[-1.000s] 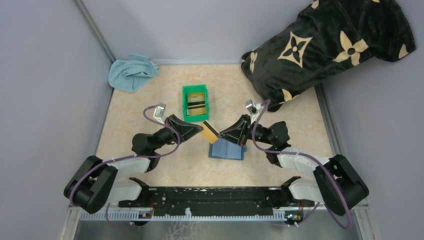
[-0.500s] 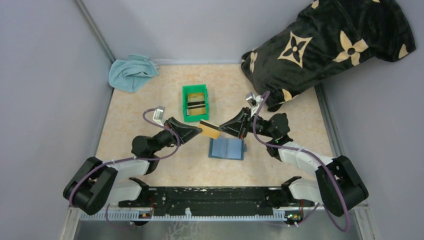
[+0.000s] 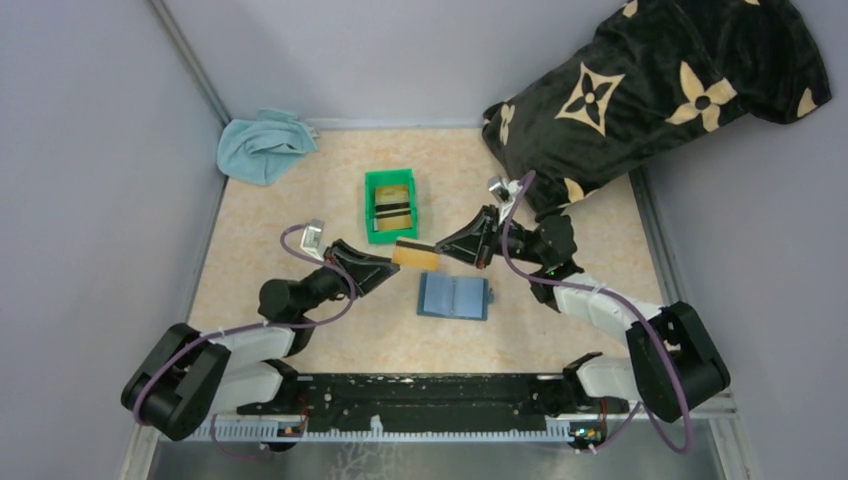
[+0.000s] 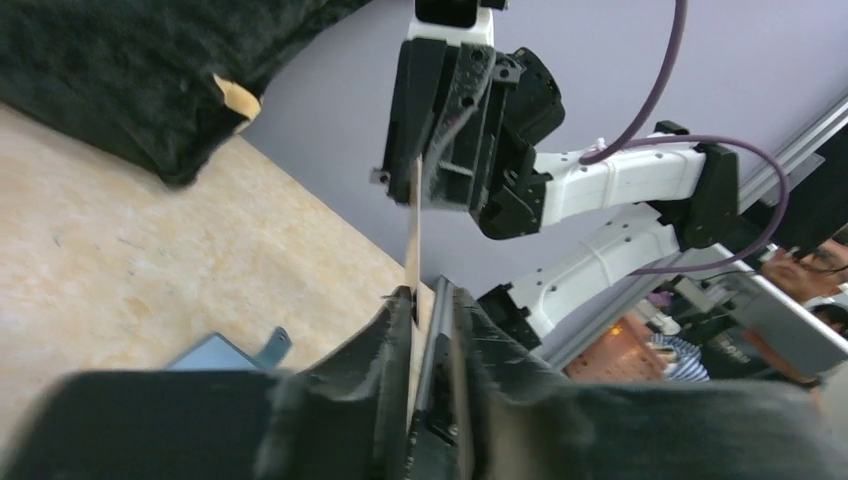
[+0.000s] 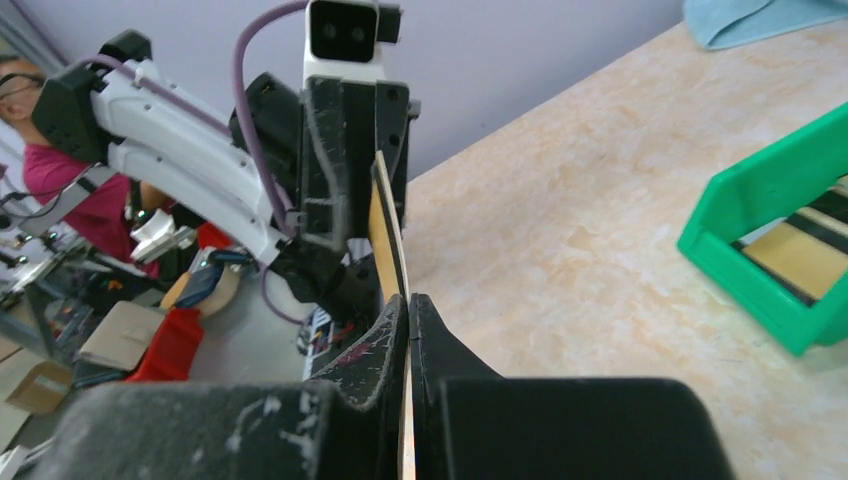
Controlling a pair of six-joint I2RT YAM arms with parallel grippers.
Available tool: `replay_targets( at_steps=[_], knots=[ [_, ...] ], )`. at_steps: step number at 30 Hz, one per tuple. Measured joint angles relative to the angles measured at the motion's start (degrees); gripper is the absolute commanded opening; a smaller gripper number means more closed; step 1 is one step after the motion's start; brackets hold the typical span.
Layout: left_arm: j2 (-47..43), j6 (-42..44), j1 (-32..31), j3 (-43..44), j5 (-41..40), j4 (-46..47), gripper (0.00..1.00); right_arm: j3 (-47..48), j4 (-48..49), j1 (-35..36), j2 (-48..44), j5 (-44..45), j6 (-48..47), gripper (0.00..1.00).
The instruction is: Take the credit cards out of the card holder
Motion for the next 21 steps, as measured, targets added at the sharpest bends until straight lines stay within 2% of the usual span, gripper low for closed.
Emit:
replay_targets(
  at_steps=[2, 5, 10, 14, 17, 21],
  knots=[
    [-0.2, 0.0, 0.31, -0.72, -0.02, 0.07, 0.65, 0.76, -0.2, -1.07, 0.26, 0.5, -0.17, 0.0],
    [-0.94, 0.55, 0.68, -1.9, -0.42, -0.11, 0.81, 2.4, -0.17, -2.82, 1.29, 1.88, -0.72, 0.0],
    [-7.08, 3.45, 1.55, -3.26, -4.44, -4.09, 0.8, 5.11, -0.17, -3.17, 5.07, 2.95, -1.92, 0.0],
    [-16.76, 7.15, 1.92, -3.82, -10.08, -14.38, 0.8, 11.04, -4.26, -3.19, 11.87, 4.72, -4.96, 0.0],
    [-24.55, 10.43, 2.19, -3.15, -12.96, -24.26, 0.8, 20.11, -13.31, -3.17, 19.56, 7.19, -8.81, 0.0],
    [-30.4, 14.51, 2.19, -0.66, -15.21, -35.08, 0.81, 36.02, -28.39, -3.13, 30.69, 11.34, -14.16, 0.0]
  ],
)
